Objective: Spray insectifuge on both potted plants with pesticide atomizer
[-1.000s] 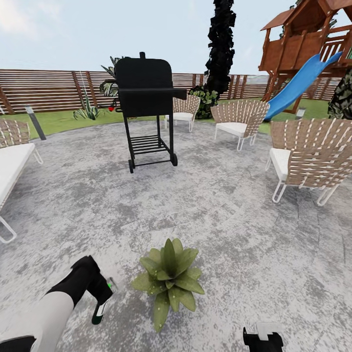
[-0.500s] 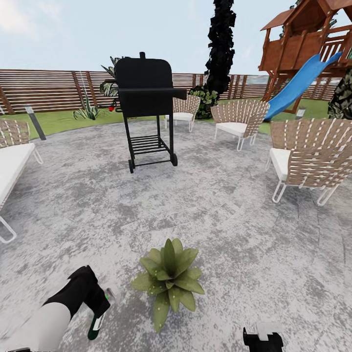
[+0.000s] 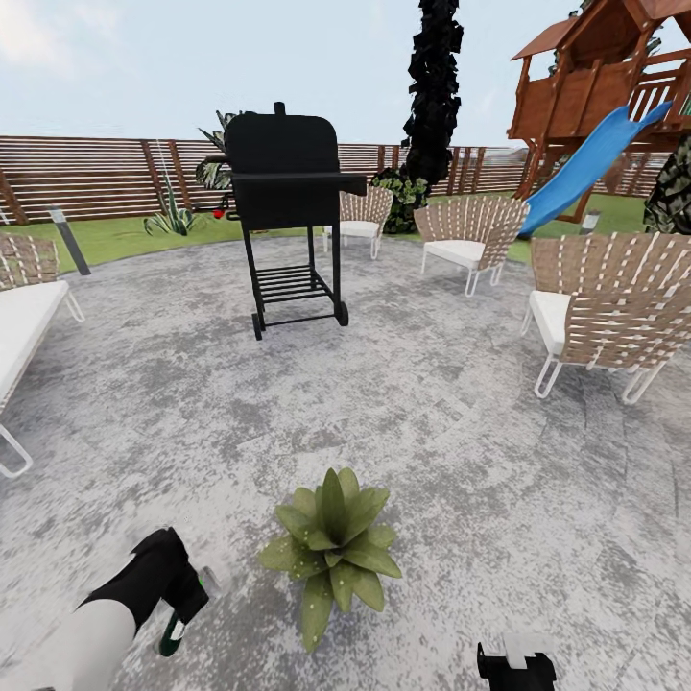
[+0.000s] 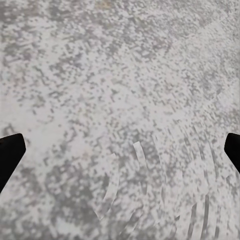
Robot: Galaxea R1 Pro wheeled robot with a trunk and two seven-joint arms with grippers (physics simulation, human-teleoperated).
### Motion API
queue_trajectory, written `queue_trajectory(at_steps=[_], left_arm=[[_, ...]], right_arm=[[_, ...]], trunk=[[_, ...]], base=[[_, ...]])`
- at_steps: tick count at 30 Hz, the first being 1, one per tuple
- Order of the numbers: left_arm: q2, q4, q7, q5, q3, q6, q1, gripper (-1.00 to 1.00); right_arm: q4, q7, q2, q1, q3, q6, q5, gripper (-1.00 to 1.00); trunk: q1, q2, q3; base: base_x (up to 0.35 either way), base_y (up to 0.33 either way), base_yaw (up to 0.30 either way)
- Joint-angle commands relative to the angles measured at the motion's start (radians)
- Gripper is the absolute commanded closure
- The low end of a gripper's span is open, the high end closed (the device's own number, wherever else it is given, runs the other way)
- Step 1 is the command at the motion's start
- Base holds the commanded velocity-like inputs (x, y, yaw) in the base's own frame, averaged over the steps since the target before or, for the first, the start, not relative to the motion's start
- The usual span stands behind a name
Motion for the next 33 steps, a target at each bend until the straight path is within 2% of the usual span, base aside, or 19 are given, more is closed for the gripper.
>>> queue_trajectory(at_steps=[1, 3, 4, 7, 11, 18, 24, 31, 33], left_arm=[[-0.012, 0.004, 0.002, -0.008, 0.005, 0.002, 0.0, 1.0], [-0.051, 0.009, 0.023, -0.005, 0.007, -0.02, 0.001, 1.0], [-0.063, 0.008, 0.026, -0.005, 0.008, -0.025, 0.001, 1.0], [-0.074, 0.0, 0.028, -0.005, 0.011, -0.029, 0.001, 1.0], [-0.067, -0.002, 0.039, -0.006, 0.017, -0.031, 0.001, 1.0], [-0.046, 0.019, 0.115, -0.008, 0.035, -0.033, 0.025, 1.0], [-0.023, 0.03, 0.124, -0.006, 0.036, -0.031, 0.028, 1.0], [-0.037, 0.005, 0.12, -0.001, 0.042, -0.027, 0.021, 1.0], [-0.049, -0.021, 0.116, 0.043, 0.04, -0.023, 0.016, 1.0]], right_arm=[[0.002, -0.004, 0.0, -0.001, -0.007, -0.003, 0.011, -1.0], [0.002, -0.004, 0.0, -0.001, -0.007, -0.003, 0.011, -1.0], [0.002, -0.004, 0.0, -0.001, -0.007, -0.003, 0.011, -1.0], [0.002, -0.004, 0.0, -0.001, -0.007, -0.003, 0.011, -1.0], [0.002, -0.004, 0.0, -0.001, -0.007, -0.004, 0.011, -1.0], [0.002, -0.003, -0.001, -0.001, -0.007, -0.005, 0.011, -1.0], [0.002, -0.003, -0.001, -0.001, -0.007, -0.005, 0.011, -1.0], [0.002, -0.002, -0.001, -0.001, -0.007, -0.005, 0.011, -1.0], [0.002, -0.002, -0.001, -0.001, -0.007, -0.005, 0.011, -1.0]], trunk=[[0.0, 0.0, -0.001], [0.0, 0.0, -0.001], [0.0, 0.0, -0.001], [0.0, 0.0, -0.001], [0.0, 0.0, -0.001], [0.0, 0.0, -0.001], [0.0, 0.0, -0.001], [0.0, 0.0, -0.001], [0.0, 0.0, -0.001]], base=[[0.0, 0.0, 0.0], [0.0, 0.0, 0.0], [0.0, 0.0, 0.0], [0.0, 0.0, 0.0], [0.0, 0.0, 0.0], [0.0, 0.0, 0.0], [0.0, 0.0, 0.0], [0.0, 0.0, 0.0], [0.0, 0.0, 0.0]])
